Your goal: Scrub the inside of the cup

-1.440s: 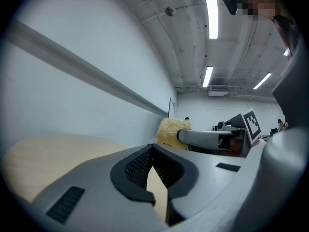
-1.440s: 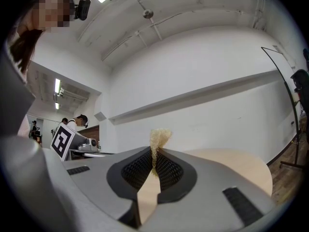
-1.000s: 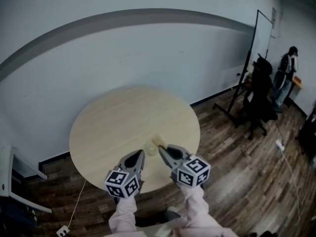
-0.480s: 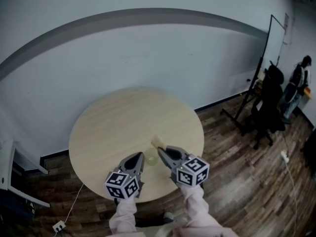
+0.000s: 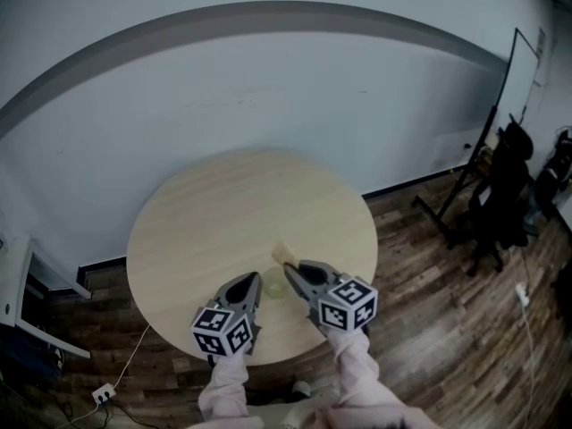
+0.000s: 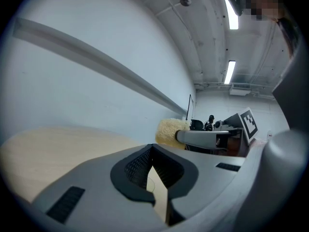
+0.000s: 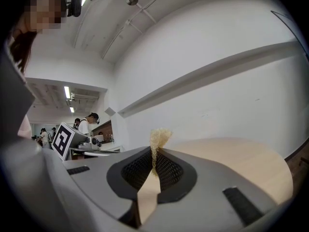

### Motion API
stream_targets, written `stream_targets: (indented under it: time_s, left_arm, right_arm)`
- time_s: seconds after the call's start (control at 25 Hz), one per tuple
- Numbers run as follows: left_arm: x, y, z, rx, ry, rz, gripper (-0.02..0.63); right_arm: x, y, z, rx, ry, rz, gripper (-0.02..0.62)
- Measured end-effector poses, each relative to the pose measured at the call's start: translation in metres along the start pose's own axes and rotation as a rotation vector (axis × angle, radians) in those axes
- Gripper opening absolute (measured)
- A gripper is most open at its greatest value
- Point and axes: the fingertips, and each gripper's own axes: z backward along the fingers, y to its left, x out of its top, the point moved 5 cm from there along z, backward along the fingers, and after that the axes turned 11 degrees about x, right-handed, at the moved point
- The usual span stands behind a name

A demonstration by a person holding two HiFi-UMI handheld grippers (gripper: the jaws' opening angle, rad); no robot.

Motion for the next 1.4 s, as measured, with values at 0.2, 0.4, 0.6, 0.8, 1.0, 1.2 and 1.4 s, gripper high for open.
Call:
stream_targets:
  time_s: [0.2,0.4,0.6,0.8,1.0,1.2,1.4]
  left_arm:
    - [-0.007,0.002,-0.007,0.016,0.021,-0.002,-0.008]
    - [-0.016,0.011,-0.014,0.02,0.066,-0.006,-0.008]
    - [-0.034,0.024,-0.021,0.009,0.11,-0.015,-0.007]
    - [-0.057,0.03,-0.028,-0.013,0.159,-0.028,-0.006]
    - [-0.076,0.029,-0.035,-0.06,0.194,-0.044,0.009]
    - [-0.089,0.037,-0.039,-0.066,0.23,-0.038,0.009]
    - [-0.103,0.041,-0.041,-0.072,0.273,-0.06,0.023]
  right_arm:
    - [-0.006,-0.01,-0.004,0.02,0.021,-0.014,0.028]
    - [-0.011,-0.018,-0.013,0.025,0.039,-0.046,0.028]
    - [-0.019,-0.025,-0.028,0.045,0.089,-0.06,0.028]
    - [-0.024,-0.033,-0.034,0.047,0.142,-0.058,0.028]
    - [-0.031,-0.039,-0.035,0.052,0.168,-0.08,0.028]
    - [-0.035,-0.043,-0.041,0.049,0.179,-0.091,0.028]
    - [-0.033,-0.047,-0.047,0.048,0.186,-0.086,0.028]
